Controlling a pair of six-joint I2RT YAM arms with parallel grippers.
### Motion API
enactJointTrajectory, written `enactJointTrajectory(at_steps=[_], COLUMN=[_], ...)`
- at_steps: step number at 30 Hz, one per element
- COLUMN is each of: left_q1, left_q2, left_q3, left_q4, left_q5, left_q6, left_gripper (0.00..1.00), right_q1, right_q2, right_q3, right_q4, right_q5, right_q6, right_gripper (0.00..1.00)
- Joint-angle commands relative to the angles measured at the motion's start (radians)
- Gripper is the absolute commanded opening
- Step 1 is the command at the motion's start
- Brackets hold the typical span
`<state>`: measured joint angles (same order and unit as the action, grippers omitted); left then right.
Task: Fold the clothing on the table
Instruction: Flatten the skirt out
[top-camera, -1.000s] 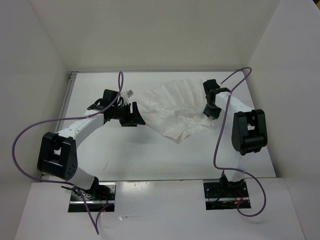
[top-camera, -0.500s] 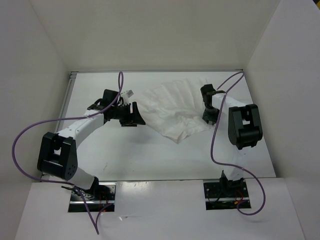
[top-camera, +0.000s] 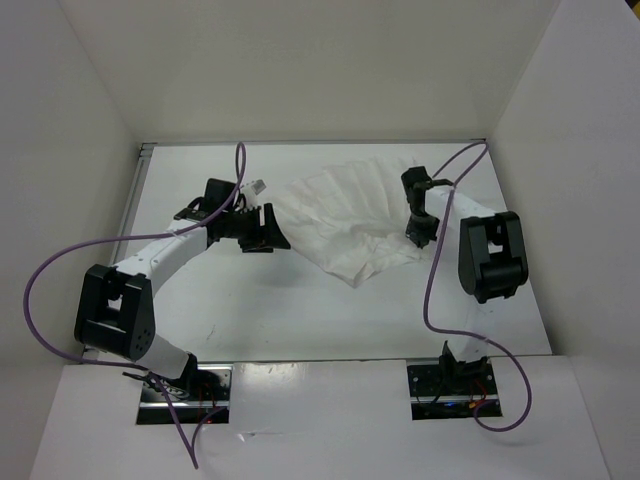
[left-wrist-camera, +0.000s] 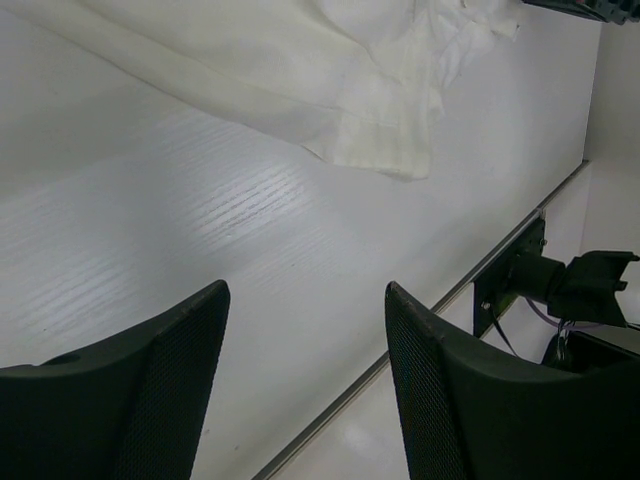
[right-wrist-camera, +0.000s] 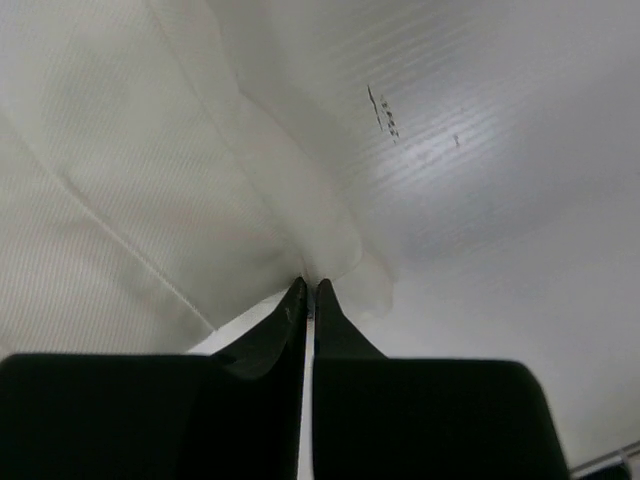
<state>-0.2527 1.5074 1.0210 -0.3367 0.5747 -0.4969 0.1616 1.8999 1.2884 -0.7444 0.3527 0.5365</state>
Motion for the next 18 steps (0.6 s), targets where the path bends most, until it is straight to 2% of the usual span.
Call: enactJointTrajectory(at_steps=[1,4,6,8,13,15,16,18], left_q1=[0.007,0.016,0.016,0.016,0.049,0.069,0.069,0.079], left_q2=[-0.038,-0.038,-0.038,-0.038,-0.081,-0.090,-0.090,-0.099], left_q3=[0.005,0.005,0.005,0.005,-0.005,-0.015,-0.015,-0.024], left_q4=[0.022,0.022,0.022,0.022,0.022,0.022,0.022,0.022], left_q5=[0.014,0.014,0.014,0.014,0.005,0.005,0.014,0.014], left_q6=[0.021,0.021,0.021,0.030,0.031,0.021,0.021,0.021], left_gripper=[0.71,0.71,0.71,0.71,0.71,0.71,0.71,0.71], right_q1=[0.009,0.009,0.009,0.009,0.151,0.188,0.199,0.199], right_q2=[-0.151,-0.203,-0.217,-0.191,-0.035,0.022,0.033,0.042], right_q3=[0.086,0.196,0.259,0.347,0.576,0.650,0.729,0.810], right_q4=[-0.110,-0.185,-0.220,-0.220,-0.193,-0.152,-0.130,-0.031], right_q5=[-0.006,-0.006,-0.063,-0.116,-0.270,-0.367,-0.505,-0.654], right_q6=[-0.023,-0.047,-0.061,-0.070,-0.084,-0.093,-0.093,-0.083], right_gripper=[0.00,0.00,0.00,0.00,0.00,0.00,0.00,0.00])
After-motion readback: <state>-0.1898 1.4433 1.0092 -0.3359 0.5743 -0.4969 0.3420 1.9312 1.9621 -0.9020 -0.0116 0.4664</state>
